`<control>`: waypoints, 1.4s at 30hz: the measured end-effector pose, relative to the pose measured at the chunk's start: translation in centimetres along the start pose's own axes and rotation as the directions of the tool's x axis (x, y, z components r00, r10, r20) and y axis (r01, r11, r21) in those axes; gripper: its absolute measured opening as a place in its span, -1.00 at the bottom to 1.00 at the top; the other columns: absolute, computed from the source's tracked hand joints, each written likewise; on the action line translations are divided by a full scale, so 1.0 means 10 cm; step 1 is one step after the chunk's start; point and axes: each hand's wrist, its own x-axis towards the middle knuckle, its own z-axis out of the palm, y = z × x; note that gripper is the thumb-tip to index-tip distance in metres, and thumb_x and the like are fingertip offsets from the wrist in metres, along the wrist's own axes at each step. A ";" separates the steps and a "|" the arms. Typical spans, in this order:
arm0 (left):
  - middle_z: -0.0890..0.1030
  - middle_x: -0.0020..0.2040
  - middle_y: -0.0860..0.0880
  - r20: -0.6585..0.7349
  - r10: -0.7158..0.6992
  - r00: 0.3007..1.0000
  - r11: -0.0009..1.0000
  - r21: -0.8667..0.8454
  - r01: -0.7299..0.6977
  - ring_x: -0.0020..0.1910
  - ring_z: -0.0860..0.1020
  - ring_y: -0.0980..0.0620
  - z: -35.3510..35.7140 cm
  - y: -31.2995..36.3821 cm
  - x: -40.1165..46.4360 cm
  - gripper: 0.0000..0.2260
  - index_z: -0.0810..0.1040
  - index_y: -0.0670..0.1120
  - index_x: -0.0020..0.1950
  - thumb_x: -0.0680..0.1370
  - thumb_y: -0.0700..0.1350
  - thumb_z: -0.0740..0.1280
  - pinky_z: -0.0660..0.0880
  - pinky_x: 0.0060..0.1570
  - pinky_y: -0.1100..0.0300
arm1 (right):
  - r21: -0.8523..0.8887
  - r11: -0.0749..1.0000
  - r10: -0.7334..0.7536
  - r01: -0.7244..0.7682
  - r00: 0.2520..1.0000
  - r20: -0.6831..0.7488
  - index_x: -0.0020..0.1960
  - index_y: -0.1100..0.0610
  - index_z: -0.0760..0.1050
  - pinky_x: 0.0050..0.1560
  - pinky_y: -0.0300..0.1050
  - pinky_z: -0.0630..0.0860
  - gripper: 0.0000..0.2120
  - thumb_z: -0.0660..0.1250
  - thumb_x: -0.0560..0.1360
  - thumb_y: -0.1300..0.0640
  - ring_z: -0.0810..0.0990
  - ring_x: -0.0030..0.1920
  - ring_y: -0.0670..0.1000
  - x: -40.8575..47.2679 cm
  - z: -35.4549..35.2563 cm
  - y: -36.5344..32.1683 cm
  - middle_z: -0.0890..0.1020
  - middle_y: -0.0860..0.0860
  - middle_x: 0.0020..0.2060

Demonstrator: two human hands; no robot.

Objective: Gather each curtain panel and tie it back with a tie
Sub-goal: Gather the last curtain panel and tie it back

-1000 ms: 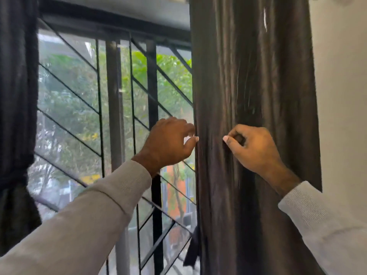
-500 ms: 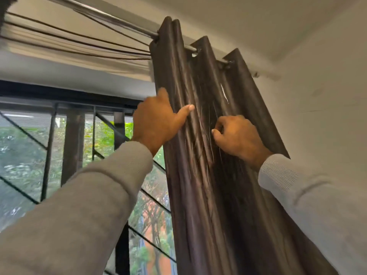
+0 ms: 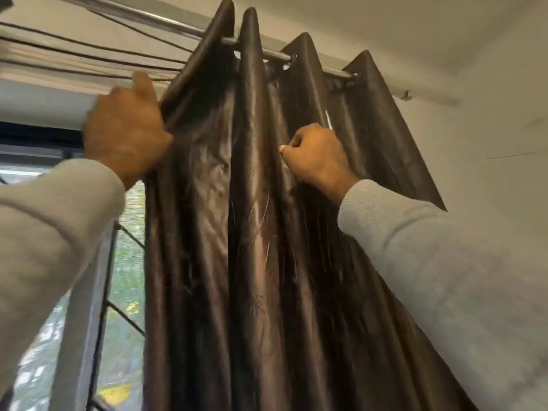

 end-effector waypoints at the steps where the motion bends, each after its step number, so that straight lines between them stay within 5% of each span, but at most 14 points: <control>1: 0.54 0.06 -0.50 0.036 -0.067 0.997 0.998 -0.005 0.067 0.04 0.57 -0.57 0.05 -0.29 0.11 -0.43 0.35 -0.27 0.29 0.60 0.12 0.49 0.52 -0.05 -0.39 | 0.006 1.000 0.013 -0.012 1.000 -0.007 -0.07 0.04 0.64 0.03 0.09 0.68 -0.66 0.32 0.41 -0.21 0.69 -0.04 0.11 0.02 0.03 0.01 0.70 0.01 -0.14; 4: 0.57 -0.18 -0.45 0.084 -0.329 0.940 0.938 -0.087 0.336 -0.16 0.68 -0.44 0.13 -1.17 0.50 -0.11 0.48 -0.37 0.06 0.33 0.47 0.51 0.60 -0.31 -0.20 | 0.063 0.998 0.030 -0.027 0.999 -0.041 -0.05 0.08 0.63 -0.07 -0.03 0.61 -0.64 0.33 0.46 -0.21 0.67 -0.06 0.11 0.10 0.11 0.04 0.67 0.01 -0.17; 7: 0.64 -0.38 -0.14 0.234 -0.339 0.911 0.844 -0.352 0.404 -0.46 0.63 -0.01 -0.28 -0.93 0.41 -0.70 0.58 -0.21 -0.06 0.43 -0.12 0.64 0.58 -0.49 0.15 | 0.189 0.982 0.018 -0.011 0.999 -0.038 -0.14 0.06 0.59 -0.19 -0.10 0.45 -0.49 0.25 0.53 -0.40 0.63 -0.17 0.04 0.15 0.21 -0.08 0.65 -0.03 -0.24; 10: 0.69 -0.11 -0.16 0.133 -0.167 0.977 0.923 -0.327 0.203 -0.21 0.69 -0.14 -0.45 -0.52 0.26 -0.53 0.55 -0.03 0.15 0.36 -0.15 0.69 0.68 -0.18 -0.02 | 0.336 0.942 0.015 0.011 0.997 -0.076 -0.18 0.03 0.58 -0.21 -0.09 0.50 -0.35 0.18 0.47 -0.57 0.61 -0.23 -0.02 0.18 0.26 -0.40 0.65 -0.05 -0.27; 12: 0.69 -0.17 -0.09 0.087 -0.058 0.995 0.962 -0.261 0.079 -0.20 0.68 -0.08 -0.47 -0.42 0.19 -0.53 0.48 0.01 0.17 0.41 -0.13 0.66 0.58 -0.24 0.07 | 0.352 0.936 0.026 0.005 0.996 -0.086 -0.11 0.03 0.62 -0.12 -0.04 0.57 -0.32 0.24 0.39 -0.60 0.64 -0.15 0.02 0.24 0.25 -0.59 0.67 -0.03 -0.19; 15: 0.67 -0.11 -0.08 0.008 0.098 0.995 0.985 -0.141 -0.096 -0.12 0.60 -0.12 -0.46 -0.40 0.10 -0.61 0.40 0.06 0.12 0.49 -0.09 0.57 0.45 -0.11 0.04 | 0.298 0.955 0.039 -0.015 0.996 -0.076 0.12 0.09 0.66 0.10 0.11 0.66 -0.43 0.46 0.39 -0.37 0.69 0.06 0.14 0.41 0.16 -0.82 0.71 0.08 0.05; 18: 0.64 -0.08 -0.07 -0.043 0.234 0.971 0.969 -0.065 -0.237 -0.06 0.57 -0.16 -0.46 -0.48 0.00 -0.75 0.55 -0.01 0.17 0.53 -0.09 0.50 0.45 -0.02 -0.02 | 0.223 0.971 0.104 -0.091 0.993 -0.050 0.33 0.12 0.60 0.23 0.20 0.63 -0.42 0.50 0.42 -0.16 0.67 0.23 0.23 0.55 0.01 -1.04 0.67 0.14 0.25; 23: 0.71 -0.15 -0.07 -0.096 0.258 0.961 0.959 -0.098 -0.267 -0.11 0.66 -0.17 -0.44 -0.77 -0.04 -0.85 0.69 -0.02 0.01 0.46 -0.09 0.48 0.62 -0.04 -0.04 | 0.102 0.983 0.152 -0.150 0.988 -0.011 0.44 0.25 0.48 0.36 0.11 0.52 -0.53 0.42 0.58 0.09 0.55 0.40 0.27 0.57 0.00 -1.36 0.57 0.22 0.40; 26: 0.70 -0.17 0.02 0.027 0.255 0.967 0.937 -0.253 -0.240 -0.13 0.69 -0.04 -0.39 -0.91 -0.05 -0.84 0.78 -0.04 0.03 0.46 -0.12 0.57 0.68 0.05 -0.01 | 0.266 0.964 -0.017 0.011 1.000 0.019 0.35 0.19 0.57 0.30 0.02 0.56 -0.59 0.44 0.58 0.02 0.61 0.33 0.21 0.48 0.05 -1.93 0.65 0.16 0.30; 29: 0.69 -0.25 0.05 -0.008 0.249 0.969 0.889 -0.394 -0.232 -0.26 0.67 0.08 -0.43 -1.06 -0.05 -0.78 0.73 -0.06 0.07 0.46 -0.14 0.62 0.64 -0.09 0.18 | 0.332 0.933 -0.178 0.139 0.980 0.089 0.26 0.21 0.62 0.14 -0.07 0.57 -0.68 0.41 0.58 0.07 0.65 0.24 0.18 0.46 0.11 -2.41 0.68 0.17 0.21; 33: 0.59 -0.38 0.04 0.063 0.379 0.923 0.810 -0.506 -0.298 -0.47 0.47 0.20 -0.55 -1.20 -0.13 -0.54 0.60 0.02 0.40 0.54 -0.28 0.52 0.43 -0.24 0.39 | 0.339 0.926 -0.224 0.163 0.963 0.149 0.26 0.25 0.63 0.04 -0.08 0.52 -0.71 0.37 0.59 0.14 0.65 0.24 0.20 0.45 0.13 -2.54 0.68 0.20 0.21; 36: 0.64 -0.26 0.06 0.146 0.528 0.836 0.805 -0.400 -0.439 -0.33 0.51 0.23 -0.60 -1.13 -0.14 -0.49 0.61 0.08 0.50 0.59 -0.30 0.44 0.42 -0.13 0.49 | 0.374 0.919 -0.206 0.127 0.962 0.180 0.25 0.19 0.67 0.13 -0.10 0.56 -0.71 0.44 0.57 0.10 0.66 0.24 0.15 0.42 0.17 -2.48 0.70 0.14 0.20; 39: 0.79 0.05 -0.04 0.217 0.584 0.783 0.803 -0.300 -0.515 -0.02 0.69 0.05 -0.66 -0.96 -0.08 -0.67 0.77 -0.04 0.27 0.57 -0.29 0.40 0.59 0.20 0.24 | 0.476 0.873 -0.209 0.110 0.965 0.161 0.21 0.23 0.70 0.02 -0.25 0.61 -0.72 0.53 0.55 0.13 0.71 0.11 0.05 0.40 0.15 -2.39 0.75 0.06 0.09; 42: 0.74 -0.11 -0.02 0.214 0.543 0.812 0.815 -0.367 -0.448 -0.16 0.69 0.01 -0.65 -0.84 -0.07 -0.73 0.79 -0.15 0.11 0.53 -0.20 0.33 0.71 0.07 -0.01 | 0.527 0.848 -0.226 0.056 0.937 0.266 0.27 0.07 0.68 -0.09 -0.31 0.62 -0.73 0.50 0.57 0.13 0.70 -0.02 -0.10 0.40 0.05 -2.26 0.72 -0.07 0.03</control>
